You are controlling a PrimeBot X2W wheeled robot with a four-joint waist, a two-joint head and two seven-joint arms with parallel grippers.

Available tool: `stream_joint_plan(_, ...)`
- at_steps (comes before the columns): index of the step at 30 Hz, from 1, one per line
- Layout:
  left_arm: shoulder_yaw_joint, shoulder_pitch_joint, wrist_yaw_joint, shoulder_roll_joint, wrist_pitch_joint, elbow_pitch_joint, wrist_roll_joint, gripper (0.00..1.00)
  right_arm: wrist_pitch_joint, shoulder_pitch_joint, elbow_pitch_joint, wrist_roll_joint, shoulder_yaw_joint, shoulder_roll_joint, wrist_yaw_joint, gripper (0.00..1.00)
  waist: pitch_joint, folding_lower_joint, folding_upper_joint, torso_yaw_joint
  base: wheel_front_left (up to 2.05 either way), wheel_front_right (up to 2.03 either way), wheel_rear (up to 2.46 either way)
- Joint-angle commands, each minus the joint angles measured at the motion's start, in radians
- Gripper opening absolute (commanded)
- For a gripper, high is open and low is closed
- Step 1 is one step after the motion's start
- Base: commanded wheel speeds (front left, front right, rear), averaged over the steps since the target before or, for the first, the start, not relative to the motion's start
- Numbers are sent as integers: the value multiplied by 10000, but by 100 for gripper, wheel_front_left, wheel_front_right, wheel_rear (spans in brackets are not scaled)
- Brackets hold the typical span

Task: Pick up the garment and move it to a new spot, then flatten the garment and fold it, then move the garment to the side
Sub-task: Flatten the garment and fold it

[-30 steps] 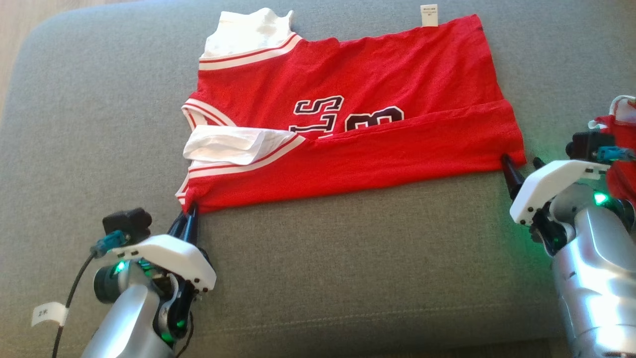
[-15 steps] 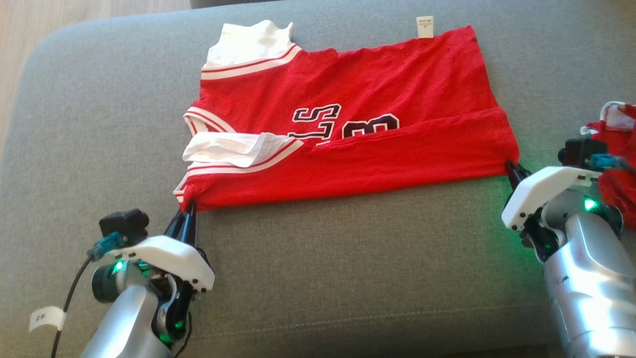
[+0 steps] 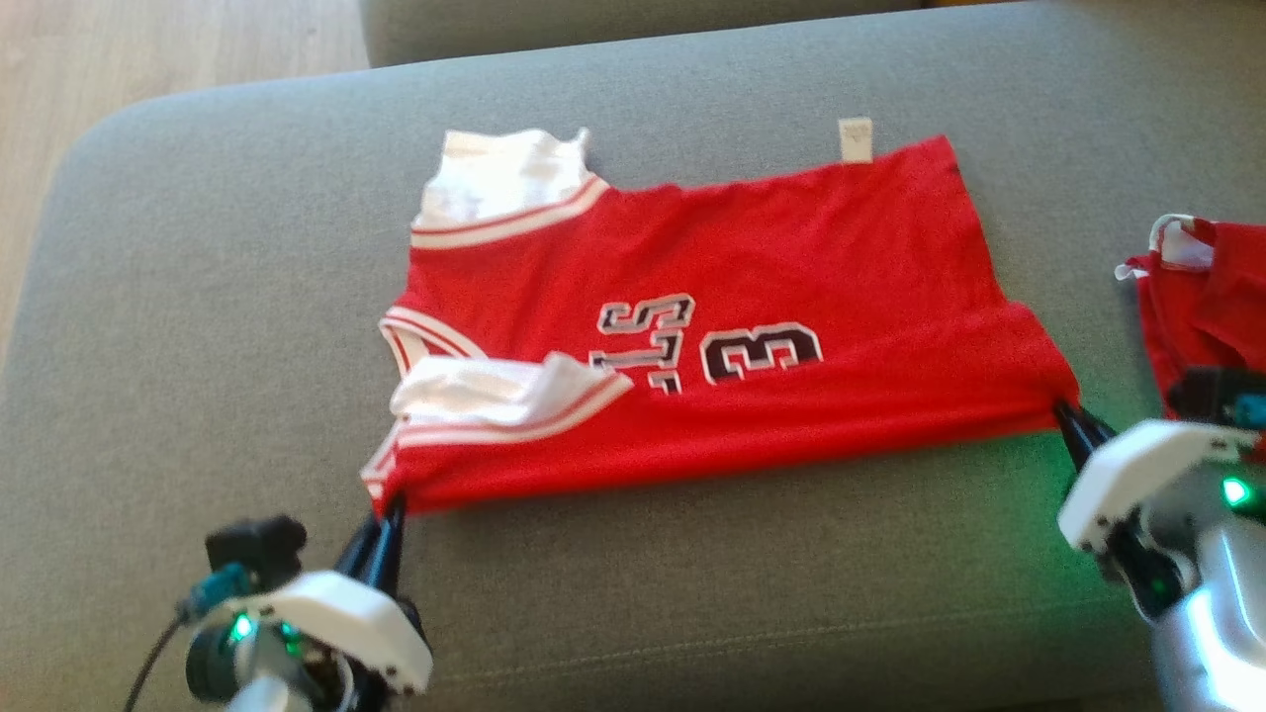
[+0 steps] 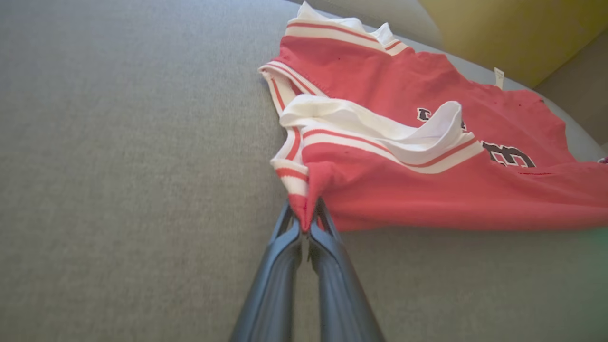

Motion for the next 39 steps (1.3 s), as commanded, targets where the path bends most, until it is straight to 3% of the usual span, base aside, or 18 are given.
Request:
stream_joint_plan(1,400,-156,100,317,-2,-298,-39,0,16,-8,-392,61,138,-283,-6,0,-7,0,0,30,0,0,0)
stream_joint_plan(11,43,860,530,425,697,-1088,-72,0,1721,2287,-3288,212,-530,-54,-6,0,115,0,0,161,0,0,0)
stream_joint_plan(12,27,865,563,382,740,-1040,-100,0,1834,2403,-3482,154,-579,25,-6,15,108,0,0,159,0,0,0)
stream_joint_plan(13,6,868,590,345,813,-986,-136,30,1938,2500,-3664,103,-627,103,-6,49,98,0,0,152,0,0,0)
stream_joint_plan(14,-24,855,615,325,877,-961,-144,98,1997,2581,-3856,43,-679,168,-6,100,92,0,0,144,0,0,0)
stream_joint_plan(19,104,781,875,370,1035,-1306,-187,100,1793,2893,-5129,-341,-1070,359,-6,100,32,0,0,74,0,0,0)
stream_joint_plan(26,542,-253,1308,988,1598,-3057,87,100,1218,2990,-6873,-596,-894,721,-6,100,190,0,0,-148,0,0,0)
stream_joint_plan(32,229,-3087,826,1579,3382,-2996,413,100,922,2495,-7019,-564,298,787,-6,100,920,0,0,-518,0,0,0)
stream_joint_plan(39,38,-6635,163,1739,4797,-405,637,100,402,1677,-6575,-327,1163,651,-6,100,1803,0,0,-1020,0,0,0)
